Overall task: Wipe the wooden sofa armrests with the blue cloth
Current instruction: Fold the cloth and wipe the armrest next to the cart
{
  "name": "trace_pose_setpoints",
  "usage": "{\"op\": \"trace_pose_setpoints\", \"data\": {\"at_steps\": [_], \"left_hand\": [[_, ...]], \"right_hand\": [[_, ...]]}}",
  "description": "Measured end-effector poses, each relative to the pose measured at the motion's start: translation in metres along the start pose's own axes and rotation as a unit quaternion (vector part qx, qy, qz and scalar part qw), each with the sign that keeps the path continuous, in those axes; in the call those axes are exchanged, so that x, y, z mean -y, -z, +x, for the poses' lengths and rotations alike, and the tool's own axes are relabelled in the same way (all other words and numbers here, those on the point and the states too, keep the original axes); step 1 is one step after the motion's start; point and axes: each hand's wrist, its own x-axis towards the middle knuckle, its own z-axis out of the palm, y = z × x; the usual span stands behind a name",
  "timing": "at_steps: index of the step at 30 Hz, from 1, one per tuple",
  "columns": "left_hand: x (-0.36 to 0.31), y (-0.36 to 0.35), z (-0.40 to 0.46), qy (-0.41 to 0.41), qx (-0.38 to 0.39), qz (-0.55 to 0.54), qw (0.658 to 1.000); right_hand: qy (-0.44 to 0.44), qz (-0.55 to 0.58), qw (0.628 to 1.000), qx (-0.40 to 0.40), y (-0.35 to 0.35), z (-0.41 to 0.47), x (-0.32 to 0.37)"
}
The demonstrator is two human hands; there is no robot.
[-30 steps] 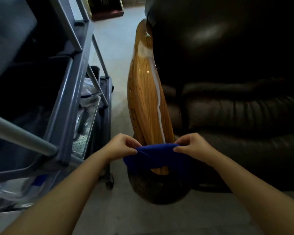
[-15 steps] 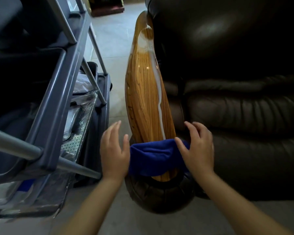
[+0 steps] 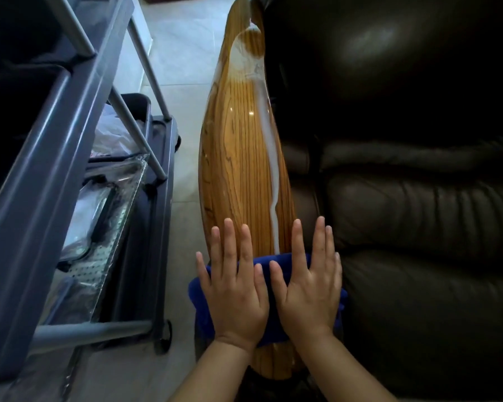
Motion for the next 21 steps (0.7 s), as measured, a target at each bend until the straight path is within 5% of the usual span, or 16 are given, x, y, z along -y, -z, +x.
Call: {"op": "trace_pose_setpoints", "data": {"at_steps": [7, 12, 16, 21], "left_hand": [[0.0, 0.006, 0.093, 0.003, -0.025, 0.022, 0.999], [-0.006, 0.023, 0.149, 0.004, -0.016, 0.011, 1.0], [-0.001, 0.046, 0.111, 0.005, -0.06, -0.065, 0.996], [0.018, 0.046, 0.077, -0.049, 0.179, -0.006, 0.983]], "right_hand": [[0.036, 0.061, 0.997, -0.033, 0.004, 0.09, 0.025], [0.05, 0.049, 0.997, 0.021, 0.02, 0.142, 0.043], [0.077, 0.108, 0.988, -0.081, 0.045, 0.106, 0.03], [0.129, 0.044, 0.981, 0.139, 0.03, 0.073, 0.013]]}}
